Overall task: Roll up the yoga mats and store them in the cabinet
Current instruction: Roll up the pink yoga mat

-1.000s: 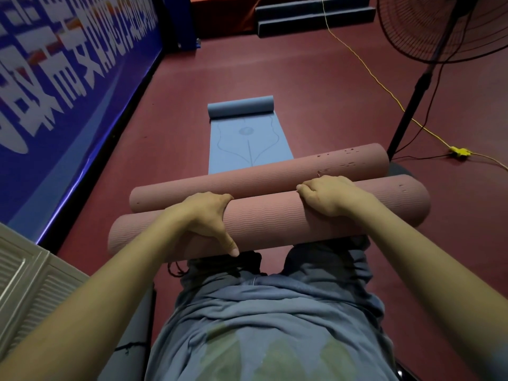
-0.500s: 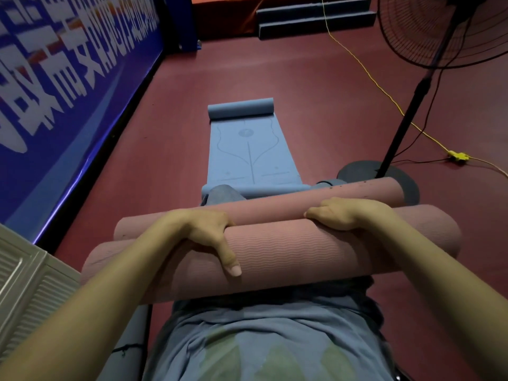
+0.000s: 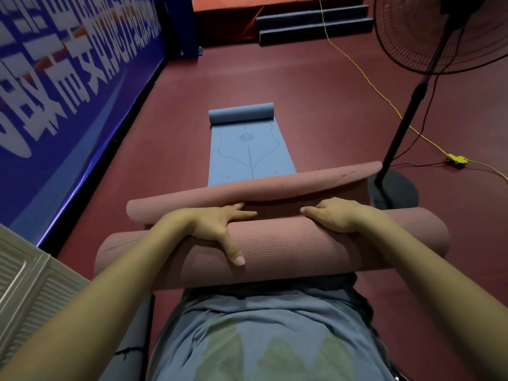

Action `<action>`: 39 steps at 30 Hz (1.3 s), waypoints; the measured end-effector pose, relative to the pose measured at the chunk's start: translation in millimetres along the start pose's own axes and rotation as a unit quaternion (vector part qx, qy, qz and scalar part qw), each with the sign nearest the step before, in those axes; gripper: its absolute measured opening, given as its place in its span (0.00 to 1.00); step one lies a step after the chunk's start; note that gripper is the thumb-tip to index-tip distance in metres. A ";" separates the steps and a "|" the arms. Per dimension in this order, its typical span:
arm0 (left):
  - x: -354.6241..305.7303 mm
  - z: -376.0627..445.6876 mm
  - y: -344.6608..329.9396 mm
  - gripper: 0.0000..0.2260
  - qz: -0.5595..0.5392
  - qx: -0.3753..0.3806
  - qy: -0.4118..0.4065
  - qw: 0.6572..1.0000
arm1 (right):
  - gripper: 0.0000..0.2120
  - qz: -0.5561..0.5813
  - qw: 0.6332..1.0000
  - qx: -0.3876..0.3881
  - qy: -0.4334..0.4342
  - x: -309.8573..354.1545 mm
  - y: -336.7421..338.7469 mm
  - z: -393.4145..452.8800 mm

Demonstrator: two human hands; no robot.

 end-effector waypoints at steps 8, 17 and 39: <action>56.4 -8.4 20.8 0.66 -0.060 -0.090 0.052 0.993 | 0.32 -0.022 0.996 -0.076 0.037 36.5 16.2 24.8; 52.1 -26.1 21.3 0.39 -0.110 -0.265 -0.059 0.956 | 0.20 0.017 0.986 -0.167 0.022 26.2 20.1 32.3; 20.6 -34.7 -8.9 0.61 0.164 -0.261 0.039 0.950 | 0.20 -0.116 0.947 -0.272 0.129 64.4 6.5 4.2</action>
Point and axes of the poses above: each hand's wrist, its own z-axis towards the middle knuckle, its own y-axis out of the back of the hand, x = y × z, the point moved 5 cm from there along z, towards the middle knuckle, and after that the axes turned 3 degrees about y, right-handed, at the moved point
